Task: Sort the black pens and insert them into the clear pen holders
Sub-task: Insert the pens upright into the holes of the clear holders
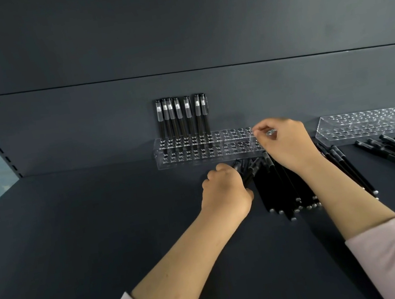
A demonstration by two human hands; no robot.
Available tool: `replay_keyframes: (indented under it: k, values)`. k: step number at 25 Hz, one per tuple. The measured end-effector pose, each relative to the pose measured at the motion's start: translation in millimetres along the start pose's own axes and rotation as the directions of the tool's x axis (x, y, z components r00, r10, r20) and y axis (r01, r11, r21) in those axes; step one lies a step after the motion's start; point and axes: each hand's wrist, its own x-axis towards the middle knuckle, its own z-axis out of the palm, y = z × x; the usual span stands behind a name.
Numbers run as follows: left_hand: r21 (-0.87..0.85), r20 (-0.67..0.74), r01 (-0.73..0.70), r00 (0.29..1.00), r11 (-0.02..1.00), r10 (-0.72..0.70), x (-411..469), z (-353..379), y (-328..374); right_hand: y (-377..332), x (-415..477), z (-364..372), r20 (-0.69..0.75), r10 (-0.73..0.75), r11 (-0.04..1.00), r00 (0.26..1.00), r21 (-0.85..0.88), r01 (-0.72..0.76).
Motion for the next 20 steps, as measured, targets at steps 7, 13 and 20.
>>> replay_keyframes:
  k: [7,13,20]
  values:
    - [-0.072,0.086,-0.002,0.996,0.997,0.008,2,-9,-6,-1,-1,-2,-0.027,0.005,1.0,1.0,-0.009,-0.005]
    - [-0.052,0.06,-0.039,0.997,0.998,0.042,-2,-7,-6,-5,-3,-5,-0.026,0.002,1.0,1.0,-0.012,-0.002]
    - [-0.574,0.251,0.233,0.963,0.785,-0.103,17,-39,-31,-18,-6,-10,-0.059,0.08,0.99,0.995,0.124,-0.073]
